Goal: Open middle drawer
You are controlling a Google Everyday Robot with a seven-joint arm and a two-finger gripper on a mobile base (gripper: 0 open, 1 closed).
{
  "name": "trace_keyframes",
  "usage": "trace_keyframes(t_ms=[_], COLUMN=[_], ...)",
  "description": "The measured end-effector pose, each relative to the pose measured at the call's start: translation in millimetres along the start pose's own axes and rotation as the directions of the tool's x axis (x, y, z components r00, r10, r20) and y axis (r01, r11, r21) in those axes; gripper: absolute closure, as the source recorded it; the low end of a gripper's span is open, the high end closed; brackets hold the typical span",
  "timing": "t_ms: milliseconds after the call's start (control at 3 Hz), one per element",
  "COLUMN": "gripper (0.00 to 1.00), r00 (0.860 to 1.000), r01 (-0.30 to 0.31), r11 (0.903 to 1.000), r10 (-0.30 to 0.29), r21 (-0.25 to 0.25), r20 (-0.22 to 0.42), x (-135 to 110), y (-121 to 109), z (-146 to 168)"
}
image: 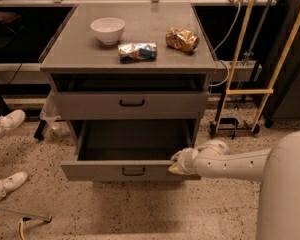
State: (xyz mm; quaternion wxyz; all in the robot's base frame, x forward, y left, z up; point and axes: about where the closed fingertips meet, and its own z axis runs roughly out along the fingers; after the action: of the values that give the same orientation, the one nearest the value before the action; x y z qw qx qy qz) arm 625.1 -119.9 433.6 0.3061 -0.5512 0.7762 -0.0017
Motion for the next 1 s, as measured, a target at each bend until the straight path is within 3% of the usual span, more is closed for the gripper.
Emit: trace_keyframes(t_ms=[1000], gripper=[1.00], r00=[1.000], r01=[0.000], r11=[1.0000], r10=[0.000], r21=[-0.005], r20=[-0.016], x=[5.6], y=[6.7], z=[-2.7])
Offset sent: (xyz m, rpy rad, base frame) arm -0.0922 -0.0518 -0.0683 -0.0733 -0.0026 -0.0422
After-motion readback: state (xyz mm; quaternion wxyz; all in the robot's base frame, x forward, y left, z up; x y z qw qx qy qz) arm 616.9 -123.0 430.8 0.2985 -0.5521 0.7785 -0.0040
